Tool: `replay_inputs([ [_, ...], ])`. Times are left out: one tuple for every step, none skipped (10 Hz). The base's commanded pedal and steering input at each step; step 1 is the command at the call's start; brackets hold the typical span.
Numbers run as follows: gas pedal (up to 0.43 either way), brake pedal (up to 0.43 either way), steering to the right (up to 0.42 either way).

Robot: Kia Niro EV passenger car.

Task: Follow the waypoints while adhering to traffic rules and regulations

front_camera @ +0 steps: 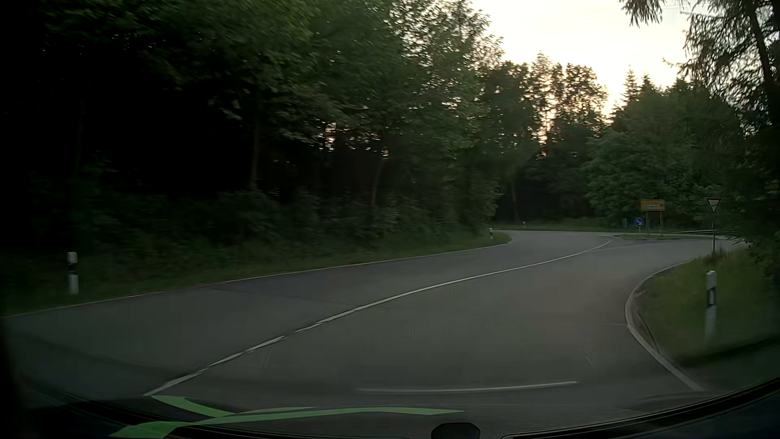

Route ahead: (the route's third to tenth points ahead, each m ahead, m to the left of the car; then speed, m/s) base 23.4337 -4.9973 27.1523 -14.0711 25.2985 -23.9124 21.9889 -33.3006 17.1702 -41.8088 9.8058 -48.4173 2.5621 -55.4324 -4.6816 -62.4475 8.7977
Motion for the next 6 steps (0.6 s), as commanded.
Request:
replay_inputs([
  [0.039,0.0,0.129],
  [0.02,0.0,0.13],
  [0.0,0.0,0.131],
  [0.0,0.0,0.134],
  [0.0,0.0,0.136],
  [0.0,0.0,0.138],
])
